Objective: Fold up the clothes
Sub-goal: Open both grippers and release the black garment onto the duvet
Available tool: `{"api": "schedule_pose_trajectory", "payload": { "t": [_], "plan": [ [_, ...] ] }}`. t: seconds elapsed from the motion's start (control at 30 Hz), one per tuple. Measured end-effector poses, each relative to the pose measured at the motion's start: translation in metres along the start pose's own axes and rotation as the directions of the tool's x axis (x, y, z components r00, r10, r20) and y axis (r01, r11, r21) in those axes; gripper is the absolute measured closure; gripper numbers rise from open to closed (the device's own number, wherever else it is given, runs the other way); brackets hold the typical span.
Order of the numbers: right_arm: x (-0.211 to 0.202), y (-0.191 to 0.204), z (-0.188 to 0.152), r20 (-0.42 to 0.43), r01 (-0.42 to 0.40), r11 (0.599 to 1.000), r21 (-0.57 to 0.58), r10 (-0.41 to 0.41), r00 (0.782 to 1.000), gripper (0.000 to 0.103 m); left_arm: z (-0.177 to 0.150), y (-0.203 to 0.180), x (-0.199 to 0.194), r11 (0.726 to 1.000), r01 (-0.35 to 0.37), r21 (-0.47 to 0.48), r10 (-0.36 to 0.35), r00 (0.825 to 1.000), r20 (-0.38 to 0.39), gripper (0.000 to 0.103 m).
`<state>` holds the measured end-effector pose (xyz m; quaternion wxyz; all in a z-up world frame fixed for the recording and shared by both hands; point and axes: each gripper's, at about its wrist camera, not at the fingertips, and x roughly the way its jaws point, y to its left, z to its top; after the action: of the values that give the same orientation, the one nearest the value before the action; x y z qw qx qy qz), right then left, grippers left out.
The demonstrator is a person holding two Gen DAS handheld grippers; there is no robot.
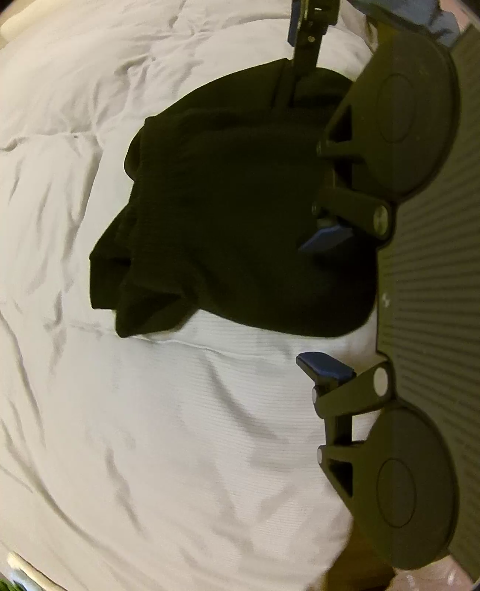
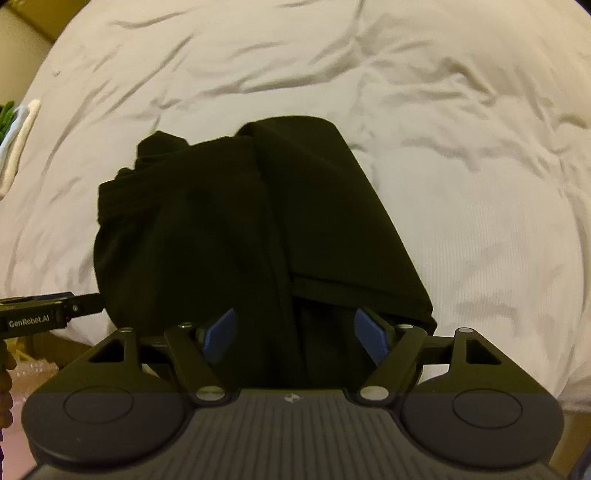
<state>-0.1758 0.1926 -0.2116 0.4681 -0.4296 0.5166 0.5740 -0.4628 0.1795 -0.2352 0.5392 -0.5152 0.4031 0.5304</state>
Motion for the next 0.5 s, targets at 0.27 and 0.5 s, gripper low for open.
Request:
{"api": "schedule_pose_trajectory", "payload": {
  "t": [0.27, 0.5],
  "plan": [
    [0.011, 0.000, 0.006, -0.013, 0.035, 0.997, 0.061, -0.035, 0.999, 0.027, 0.023, 0.007, 0.017, 0.997, 0.050, 0.055, -0.052, 0.997, 0.048, 0.039],
    [0.017, 0.006, 0.019, -0.021, 0.058, 0.996, 0.073, -0.057, 0.998, 0.024, 0.042, 0.002, 0.039, 0.994, 0.083, 0.075, -0.085, 0.996, 0.037, 0.035]
  ]
}}
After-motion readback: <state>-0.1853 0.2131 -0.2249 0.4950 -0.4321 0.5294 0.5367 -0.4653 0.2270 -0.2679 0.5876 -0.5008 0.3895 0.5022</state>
